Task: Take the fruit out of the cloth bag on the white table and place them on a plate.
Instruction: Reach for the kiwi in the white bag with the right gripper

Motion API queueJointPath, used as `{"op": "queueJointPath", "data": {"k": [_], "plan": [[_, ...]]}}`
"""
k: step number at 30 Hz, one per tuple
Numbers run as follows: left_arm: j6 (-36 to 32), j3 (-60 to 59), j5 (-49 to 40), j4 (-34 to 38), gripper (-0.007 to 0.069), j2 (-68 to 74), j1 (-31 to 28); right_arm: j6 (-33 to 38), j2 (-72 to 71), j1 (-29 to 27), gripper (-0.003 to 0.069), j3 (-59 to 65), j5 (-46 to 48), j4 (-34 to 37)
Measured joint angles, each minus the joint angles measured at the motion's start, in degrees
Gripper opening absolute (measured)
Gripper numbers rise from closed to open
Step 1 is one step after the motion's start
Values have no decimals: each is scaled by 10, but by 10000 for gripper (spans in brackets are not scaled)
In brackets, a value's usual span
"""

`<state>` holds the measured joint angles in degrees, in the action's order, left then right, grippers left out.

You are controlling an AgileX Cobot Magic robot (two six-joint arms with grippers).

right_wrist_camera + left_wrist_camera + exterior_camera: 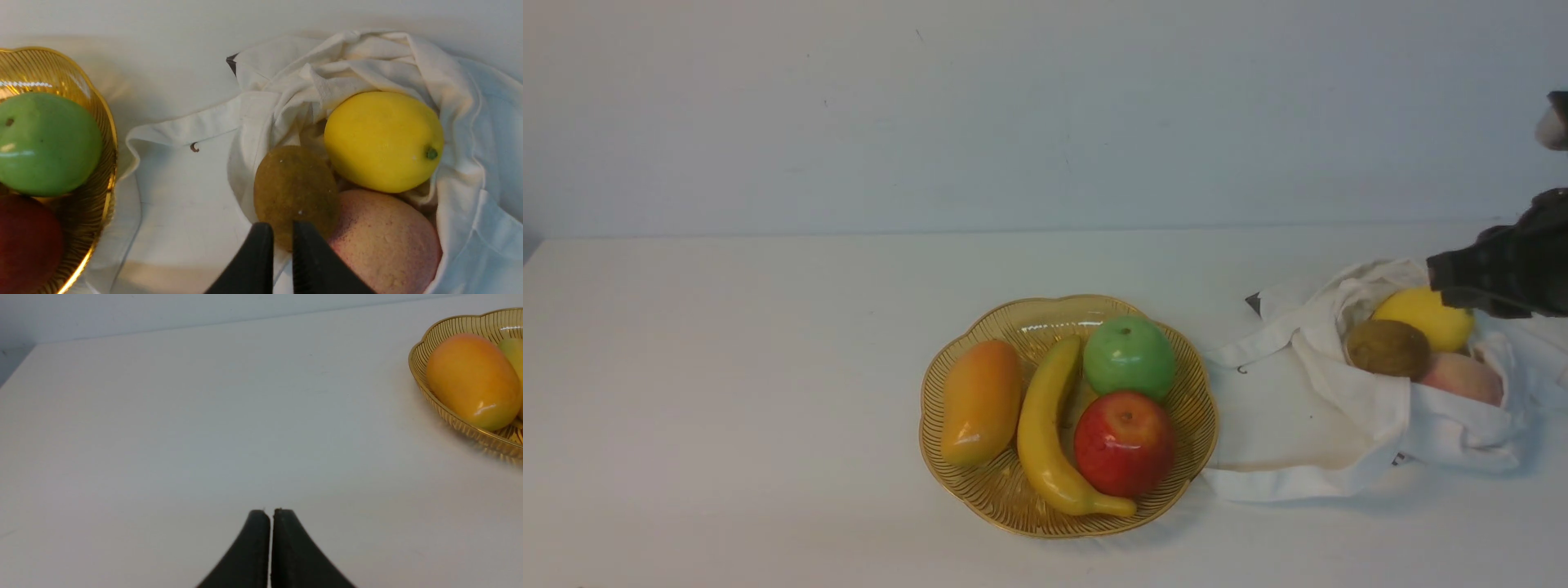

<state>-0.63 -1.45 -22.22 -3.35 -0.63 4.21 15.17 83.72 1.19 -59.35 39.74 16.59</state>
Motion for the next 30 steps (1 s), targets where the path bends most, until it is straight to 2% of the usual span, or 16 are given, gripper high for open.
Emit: {"op": "queueJointPath", "data": {"k": [4,12,15,24,29,30], "plan": [[0,0,0,0,-8,0,0,4,44,0,218,-18,-3,0],[0,0,0,0,-8,0,0,24,99,0,576,-37,-29,0],[0,0,0,0,-8,0,0,24,112,0,637,-37,-30,2],[0,0,0,0,-8,0,0,31,146,2,648,-37,-32,18],[0,0,0,0,-8,0,0,31,154,3,577,-37,-37,18],[0,0,0,0,-8,0,0,31,158,3,521,-37,-37,18]]}}
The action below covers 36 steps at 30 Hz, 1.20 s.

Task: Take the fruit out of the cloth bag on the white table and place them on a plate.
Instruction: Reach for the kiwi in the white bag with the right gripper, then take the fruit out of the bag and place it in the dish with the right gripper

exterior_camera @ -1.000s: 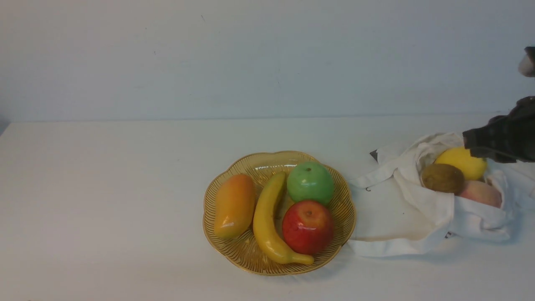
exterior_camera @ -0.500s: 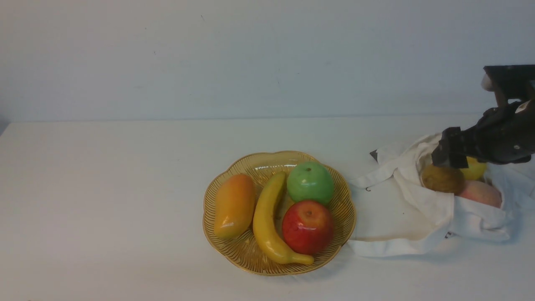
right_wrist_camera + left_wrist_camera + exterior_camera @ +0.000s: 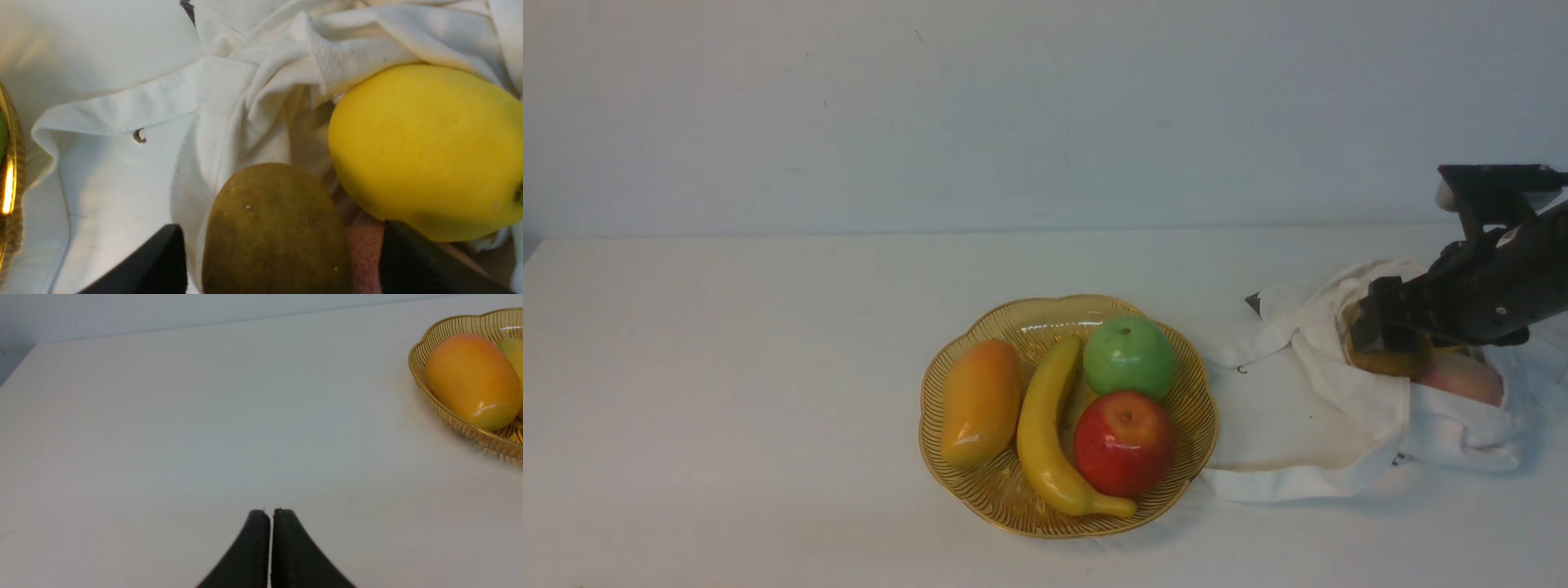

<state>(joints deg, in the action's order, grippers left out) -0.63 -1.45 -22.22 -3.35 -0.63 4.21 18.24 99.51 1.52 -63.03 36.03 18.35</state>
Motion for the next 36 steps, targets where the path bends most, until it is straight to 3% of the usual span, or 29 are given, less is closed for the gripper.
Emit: {"op": "queueJointPath", "data": {"k": [3,14,20,23,30,36], "plan": [[0,0,0,0,-8,0,0,0,5,0,402,0,1,0],[0,0,0,0,-8,0,0,0,-50,0,405,-27,26,2],[0,0,0,0,-8,0,0,6,-119,16,405,-46,60,53],[0,0,0,0,-8,0,0,34,-141,47,405,-47,77,95],[0,0,0,0,-8,0,0,179,-127,197,405,-47,69,211],[0,0,0,0,-8,0,0,237,-60,294,405,-47,-42,233]]}}
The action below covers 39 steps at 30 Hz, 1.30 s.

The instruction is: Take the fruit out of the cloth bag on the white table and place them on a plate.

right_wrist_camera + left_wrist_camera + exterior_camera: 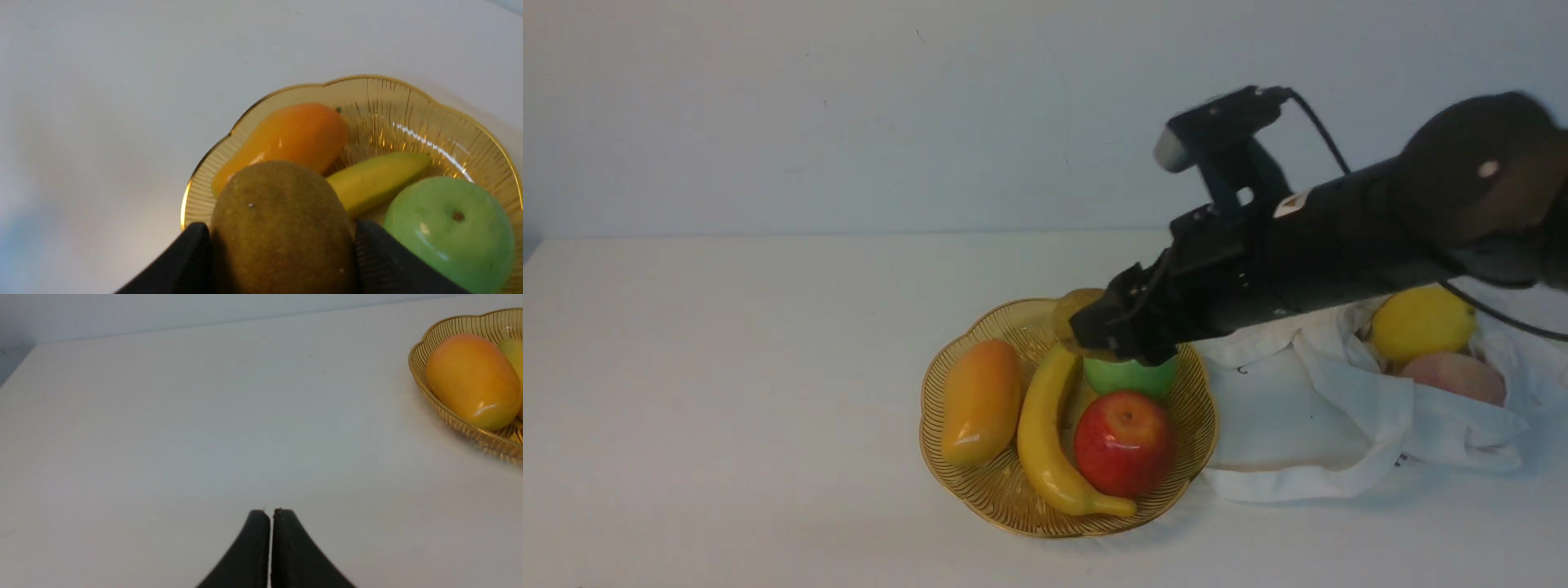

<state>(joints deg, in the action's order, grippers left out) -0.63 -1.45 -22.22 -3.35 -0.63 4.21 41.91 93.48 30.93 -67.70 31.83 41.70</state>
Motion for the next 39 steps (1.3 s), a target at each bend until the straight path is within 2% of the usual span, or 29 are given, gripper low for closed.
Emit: {"op": "queueJointPath", "data": {"k": [5,18,20,21,25,30,33,36,37,38,39], "plan": [[0,0,0,0,-8,0,0,3,55,13,405,0,-93,10],[0,0,0,0,-8,0,0,8,124,14,412,0,-145,55],[0,0,0,0,-8,0,0,8,124,14,455,0,-148,70],[0,0,0,0,-8,0,0,8,124,14,508,0,-151,82],[0,0,0,0,-8,0,0,8,124,14,613,0,-151,98],[0,0,0,0,-8,0,0,8,123,13,640,0,-146,97],[0,0,0,0,-8,0,0,8,101,4,605,0,-116,78],[0,0,0,0,-8,0,0,-1,40,-21,478,0,-77,35],[0,0,0,0,-8,0,0,-5,35,-23,468,0,-71,30],[0,0,0,0,-8,0,0,-27,-15,-45,360,0,-46,4],[0,0,0,0,-8,0,0,-47,-46,-59,290,0,-30,-11]]}}
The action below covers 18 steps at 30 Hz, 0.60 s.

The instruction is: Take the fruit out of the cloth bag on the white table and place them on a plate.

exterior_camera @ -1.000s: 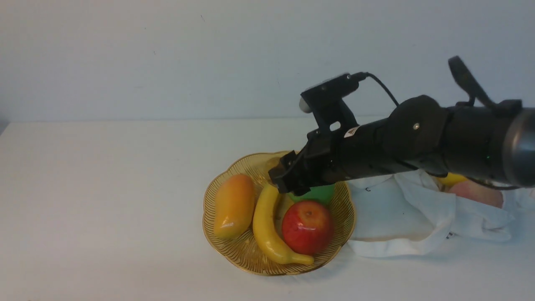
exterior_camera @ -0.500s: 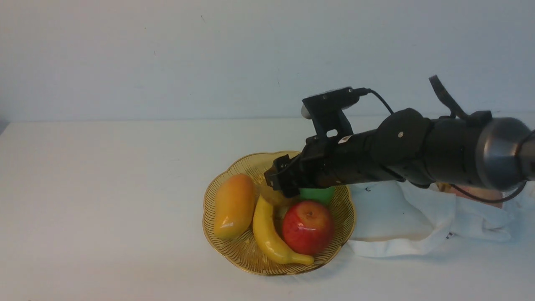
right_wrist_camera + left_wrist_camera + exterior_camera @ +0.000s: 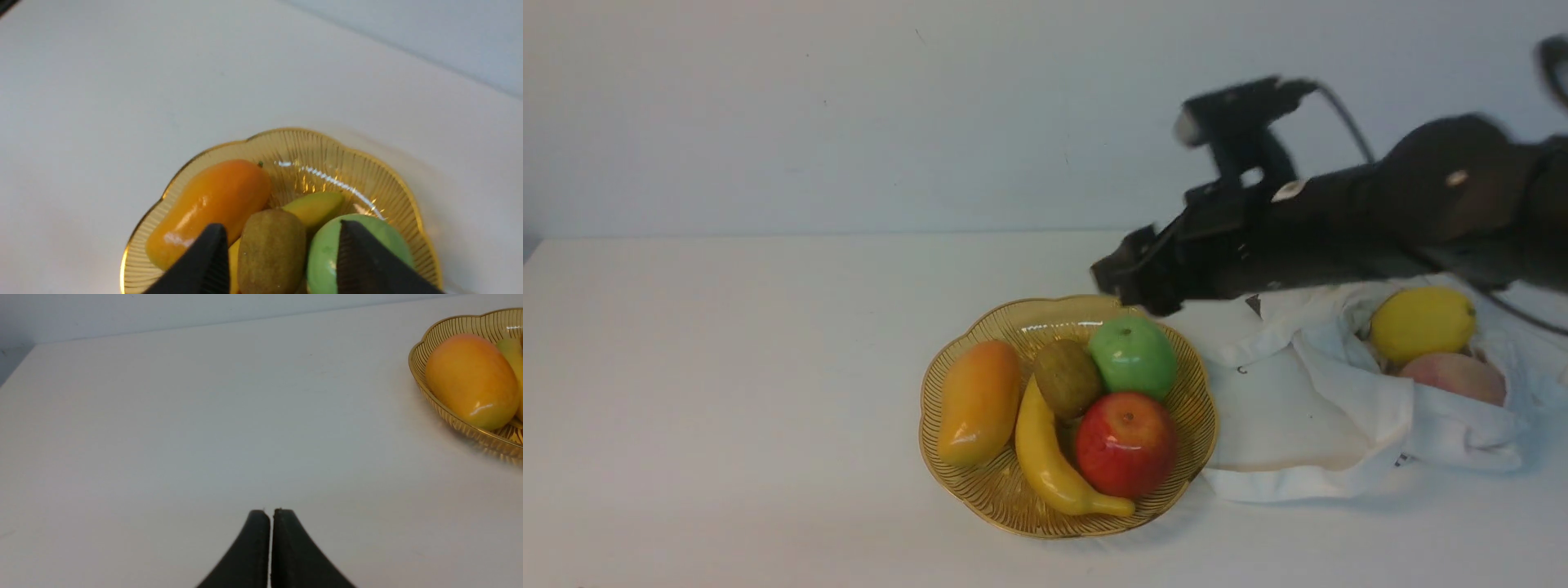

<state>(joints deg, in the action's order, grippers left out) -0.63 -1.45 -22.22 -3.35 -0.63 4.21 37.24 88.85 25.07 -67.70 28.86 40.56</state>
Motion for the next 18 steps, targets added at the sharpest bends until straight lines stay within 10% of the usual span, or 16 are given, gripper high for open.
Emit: {"op": "queueJointPath", "data": {"k": [6,18], "plan": [[0,0,0,0,-8,0,0,-132,-192,-92,10,0,83,-130],[0,0,0,0,-8,0,0,-372,-602,-183,-11,90,108,-425]]}}
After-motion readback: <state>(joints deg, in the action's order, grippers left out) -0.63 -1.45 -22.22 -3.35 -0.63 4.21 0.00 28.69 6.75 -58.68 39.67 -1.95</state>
